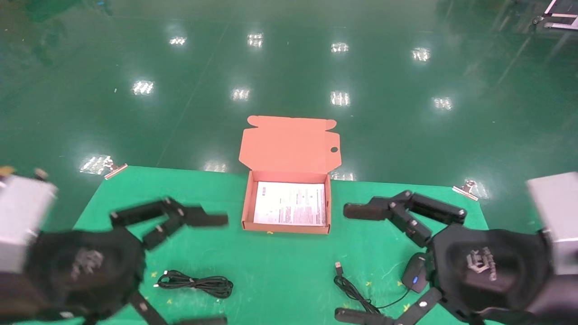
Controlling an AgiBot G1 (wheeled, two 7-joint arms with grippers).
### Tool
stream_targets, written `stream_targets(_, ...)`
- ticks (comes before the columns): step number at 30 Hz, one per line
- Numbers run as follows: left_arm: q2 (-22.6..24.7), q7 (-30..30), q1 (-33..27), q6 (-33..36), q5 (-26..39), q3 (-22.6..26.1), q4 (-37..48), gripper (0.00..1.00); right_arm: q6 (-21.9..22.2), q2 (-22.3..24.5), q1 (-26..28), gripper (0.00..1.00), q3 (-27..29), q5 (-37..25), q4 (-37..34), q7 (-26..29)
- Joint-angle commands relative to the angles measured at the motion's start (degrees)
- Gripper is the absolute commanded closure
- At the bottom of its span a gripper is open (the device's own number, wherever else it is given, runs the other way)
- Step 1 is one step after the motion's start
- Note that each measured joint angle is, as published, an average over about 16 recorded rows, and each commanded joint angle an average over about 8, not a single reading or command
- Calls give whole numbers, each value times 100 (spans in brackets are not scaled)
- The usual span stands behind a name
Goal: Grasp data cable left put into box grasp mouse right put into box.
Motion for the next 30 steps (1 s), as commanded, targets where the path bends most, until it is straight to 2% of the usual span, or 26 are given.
stream_targets(1, 23, -25, -78, 53, 131, 82, -38, 0, 14, 17, 23, 0, -23, -67, 25, 17)
stream_targets(5, 116, -142, -391, 141, 603, 366, -68, 0, -112, 52, 340, 0, -249, -591, 135, 84)
stream_targets(10, 262, -212, -838, 249, 1266, 823, -108, 0, -347, -9, 981, 0, -769, -1549, 240, 0)
stream_targets(21, 727, -182, -1850, 261, 2821, 2211, -86, 0, -422, -459, 2584, 0, -2907, -3919, 319, -736)
stream_targets(25, 914, -106, -2027, 157, 3542, 2630, -131, 0, -343, -663, 2848, 0, -3508, -4493, 320, -701)
stream_targets(30, 1191, -100, -2149, -27, 4616, 3101, -192, 0, -160, -920, 2910, 0, -4006, -5147, 325, -533)
